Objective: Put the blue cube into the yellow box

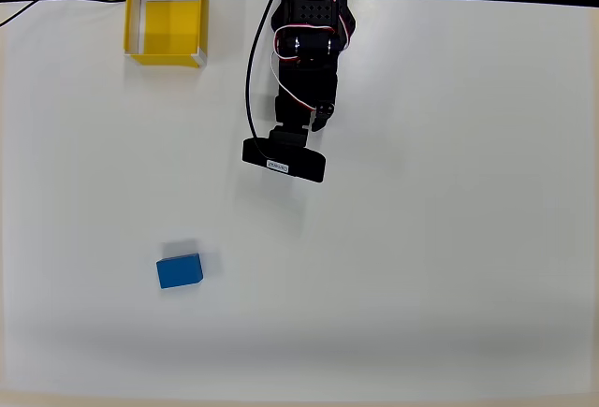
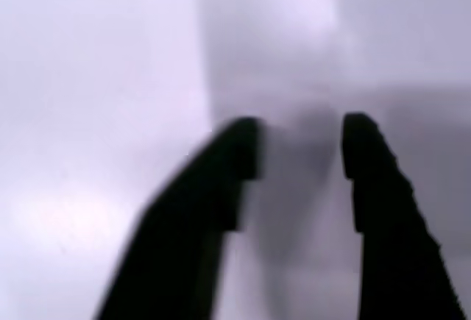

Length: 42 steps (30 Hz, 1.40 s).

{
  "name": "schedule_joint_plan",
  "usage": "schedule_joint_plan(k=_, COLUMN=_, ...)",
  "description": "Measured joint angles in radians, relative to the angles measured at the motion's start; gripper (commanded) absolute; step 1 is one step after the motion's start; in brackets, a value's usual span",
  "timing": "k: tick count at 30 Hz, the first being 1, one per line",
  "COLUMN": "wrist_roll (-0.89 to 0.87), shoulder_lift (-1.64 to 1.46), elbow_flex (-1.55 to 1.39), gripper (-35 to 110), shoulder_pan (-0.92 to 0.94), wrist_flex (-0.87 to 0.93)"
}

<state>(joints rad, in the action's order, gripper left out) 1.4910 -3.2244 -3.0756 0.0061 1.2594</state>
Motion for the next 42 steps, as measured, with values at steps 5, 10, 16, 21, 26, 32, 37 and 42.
schedule_joint_plan(k=5, wrist_roll=-0.002, shoulder_lift=0.247, elbow_flex=0.204, gripper=33, shoulder_pan=0.041, wrist_flex=-0.067)
schedule_joint_plan(k=10, wrist_roll=-0.072, shoulder_lift=0.534, elbow_flex=0.463, gripper=38, shoulder_pan=0.12, wrist_flex=-0.176)
schedule_joint_plan(k=16, wrist_roll=-0.198, shoulder_lift=0.854, elbow_flex=0.699, gripper=45, shoulder_pan=0.219, wrist_flex=-0.351)
schedule_joint_plan(k=21, wrist_roll=-0.314, shoulder_lift=1.086, elbow_flex=0.862, gripper=49, shoulder_pan=0.299, wrist_flex=-0.437)
schedule_joint_plan(k=26, wrist_roll=-0.434, shoulder_lift=1.313, elbow_flex=1.054, gripper=51, shoulder_pan=0.36, wrist_flex=-0.465)
schedule_joint_plan(k=32, wrist_roll=-0.569, shoulder_lift=1.586, elbow_flex=1.279, gripper=52, shoulder_pan=0.414, wrist_flex=-0.465)
schedule_joint_plan(k=37, wrist_roll=-0.644, shoulder_lift=1.755, elbow_flex=1.437, gripper=52, shoulder_pan=0.451, wrist_flex=-0.463)
schedule_joint_plan(k=42, wrist_roll=-0.698, shoulder_lift=1.91, elbow_flex=1.585, gripper=52, shoulder_pan=0.483, wrist_flex=-0.465)
